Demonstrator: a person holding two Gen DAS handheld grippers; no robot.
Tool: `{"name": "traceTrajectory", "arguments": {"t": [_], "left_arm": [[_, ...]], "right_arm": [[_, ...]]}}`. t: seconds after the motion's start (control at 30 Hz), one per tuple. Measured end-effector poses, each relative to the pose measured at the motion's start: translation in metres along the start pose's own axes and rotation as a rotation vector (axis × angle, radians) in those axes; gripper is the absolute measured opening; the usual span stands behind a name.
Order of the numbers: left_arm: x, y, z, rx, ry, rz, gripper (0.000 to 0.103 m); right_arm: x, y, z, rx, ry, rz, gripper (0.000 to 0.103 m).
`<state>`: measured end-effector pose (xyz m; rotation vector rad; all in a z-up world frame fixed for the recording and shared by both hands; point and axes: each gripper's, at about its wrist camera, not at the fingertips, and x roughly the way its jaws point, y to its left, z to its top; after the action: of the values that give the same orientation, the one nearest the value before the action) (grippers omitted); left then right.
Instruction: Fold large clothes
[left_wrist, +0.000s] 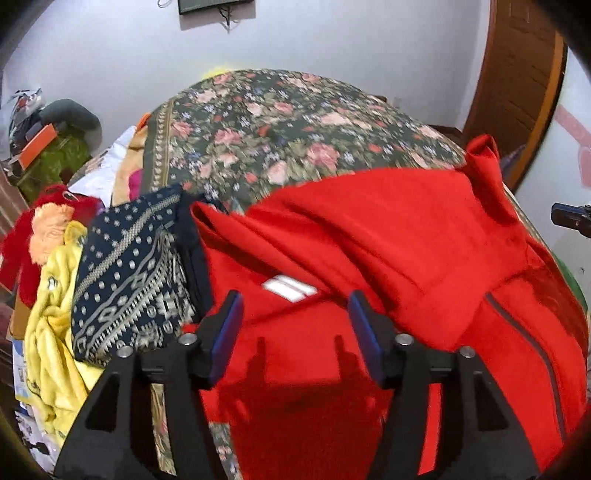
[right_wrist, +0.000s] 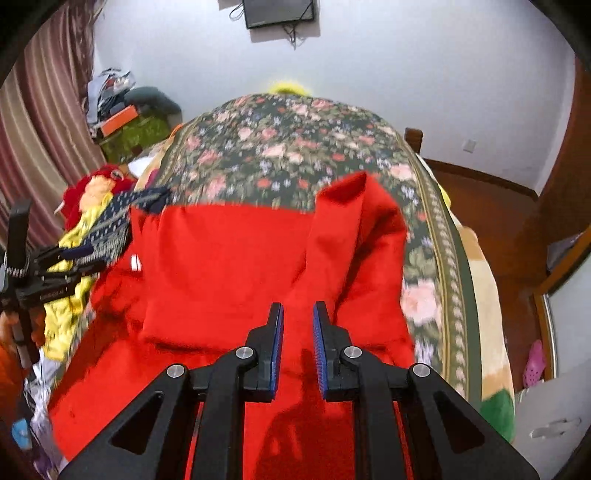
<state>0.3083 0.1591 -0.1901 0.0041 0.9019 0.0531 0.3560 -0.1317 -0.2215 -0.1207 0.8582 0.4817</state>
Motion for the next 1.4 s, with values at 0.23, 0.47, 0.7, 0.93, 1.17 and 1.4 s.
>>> {"name": "traceTrajectory", "arguments": {"t": [0.23,0.47,0.7,0.93,1.17,1.4], "left_arm": [[0.029,0.027,0.032,-0.097,-0.017,0.037,0.073],[0.096,0.026,0.028,-0.08,0.121,0.119,0.073],[0.117,0.038,-0.003,-0.149,0.133,0.115,0.08],[0.118,0.043,-0.02,-0.19,0.15,0.151,0.087],[0.117,0.033,-0.022,-0.103,0.148,0.235,0.087],[0.115,0.033,-0.027,-0.05,0.137,0.293,0.087]], "right_arm": [[0.063,0.028,0.055,-0.025,0.025,0.053,0.012],[0.147,0.038,0.071,-0.186,0.087,-0.205,0.012],[0.158,-0.02,0.043,-0.244,0.147,-0.444,0.011],[0.129,-0.055,0.017,-0.215,0.088,-0.452,0.012],[0.116,-0.083,0.01,-0.102,0.064,-0.468,0.094],[0.073,-0.152,-0.023,0.142,0.091,-0.379,0.099]]}}
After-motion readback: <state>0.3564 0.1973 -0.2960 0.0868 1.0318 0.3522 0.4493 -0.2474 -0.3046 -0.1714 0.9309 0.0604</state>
